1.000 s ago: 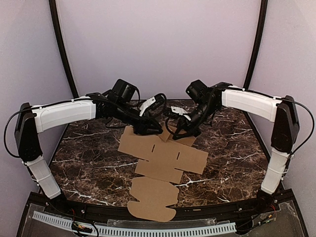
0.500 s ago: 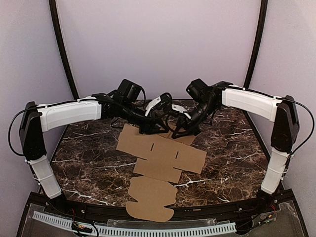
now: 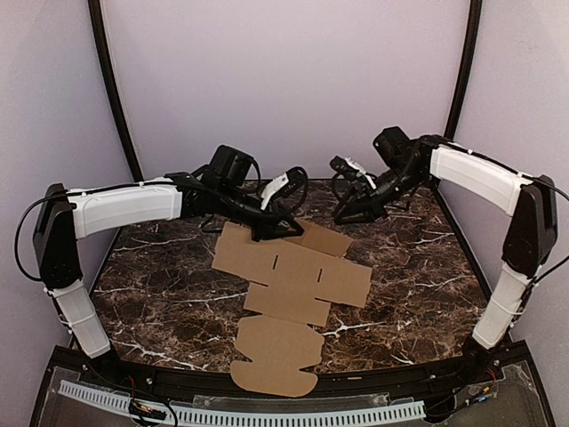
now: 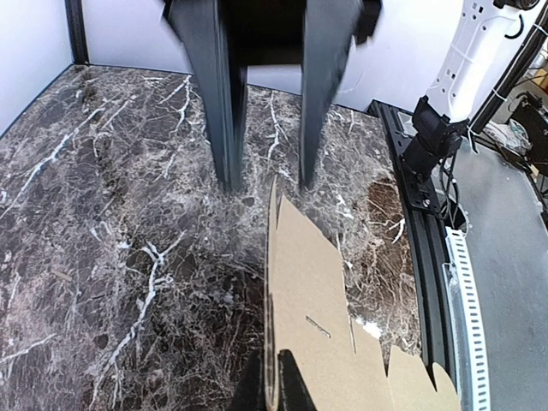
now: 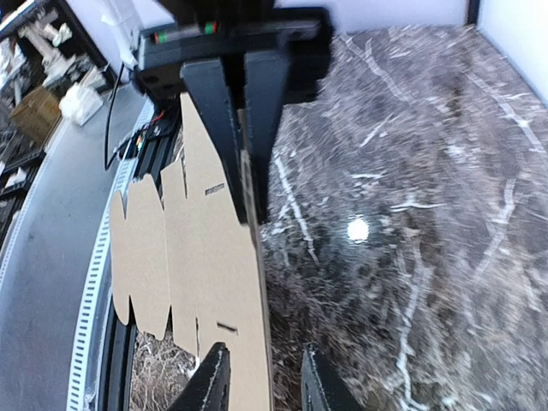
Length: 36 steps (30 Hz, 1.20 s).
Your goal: Fold the paper box
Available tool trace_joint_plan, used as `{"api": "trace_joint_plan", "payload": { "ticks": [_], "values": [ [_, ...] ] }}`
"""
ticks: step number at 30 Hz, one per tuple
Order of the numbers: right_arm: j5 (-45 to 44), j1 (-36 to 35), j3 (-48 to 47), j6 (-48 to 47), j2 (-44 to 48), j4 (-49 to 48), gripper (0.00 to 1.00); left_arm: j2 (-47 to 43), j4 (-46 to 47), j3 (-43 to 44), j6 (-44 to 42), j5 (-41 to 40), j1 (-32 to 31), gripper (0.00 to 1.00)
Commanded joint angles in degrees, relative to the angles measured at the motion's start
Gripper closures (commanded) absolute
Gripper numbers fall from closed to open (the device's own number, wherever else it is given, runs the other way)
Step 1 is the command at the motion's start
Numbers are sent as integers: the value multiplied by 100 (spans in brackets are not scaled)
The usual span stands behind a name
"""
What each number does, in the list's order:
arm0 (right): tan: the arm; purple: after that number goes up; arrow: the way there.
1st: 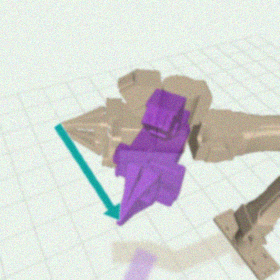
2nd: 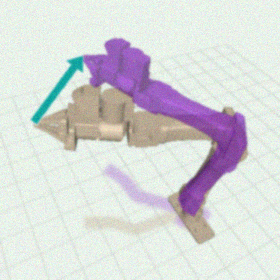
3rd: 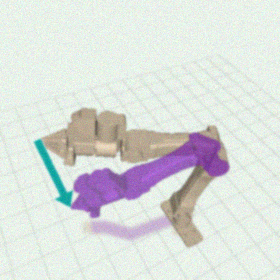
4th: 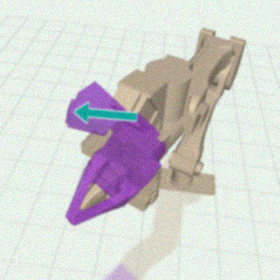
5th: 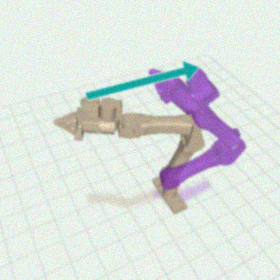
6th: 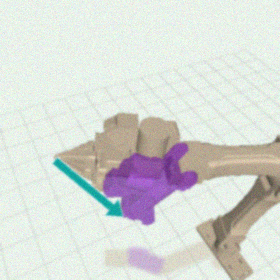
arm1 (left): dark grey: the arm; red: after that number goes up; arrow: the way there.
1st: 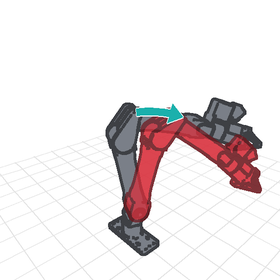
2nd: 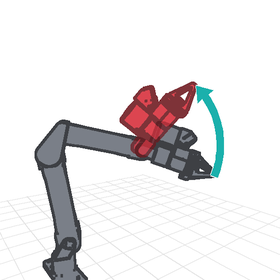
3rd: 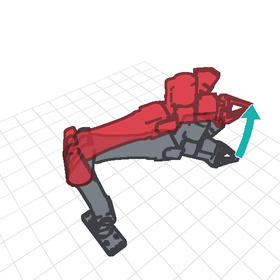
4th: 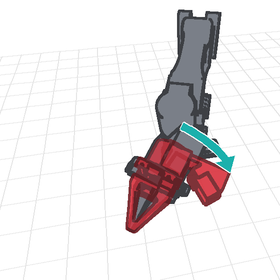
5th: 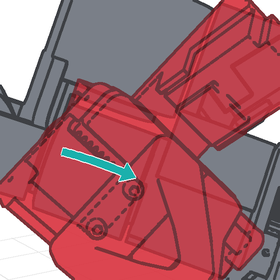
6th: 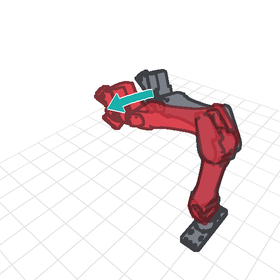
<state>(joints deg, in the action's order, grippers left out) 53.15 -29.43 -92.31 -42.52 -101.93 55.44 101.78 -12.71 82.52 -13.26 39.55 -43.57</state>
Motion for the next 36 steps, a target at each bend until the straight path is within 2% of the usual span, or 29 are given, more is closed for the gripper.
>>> {"api": "trace_joint_plan", "payload": {
  "ticks": [1,4,7,10,13,28,36],
  "values": [
    [794,744,278,-124,587,196,71,-503,424,-285,55,-123,37,99],
    [800,1085,558,165,655,-167,71,-604,609,-393,136,-78,37,99],
    [368,1193,1010,897,710,-1063,72,-666,700,-479,203,-12,33,99],
    [-5,1177,1337,1229,709,-1616,73,-751,1074,-672,353,-71,34,99],
    [-76,1167,1339,1364,605,-1712,73,-861,1613,-928,566,-90,56,99],
    [149,544,1497,1278,682,-1641,72,-750,2424,-1231,1033,-691,64,99],
    [93,562,1277,2131,581,-1750,69,-615,2741,-1276,1238,-902,61,99]
  ]
}}
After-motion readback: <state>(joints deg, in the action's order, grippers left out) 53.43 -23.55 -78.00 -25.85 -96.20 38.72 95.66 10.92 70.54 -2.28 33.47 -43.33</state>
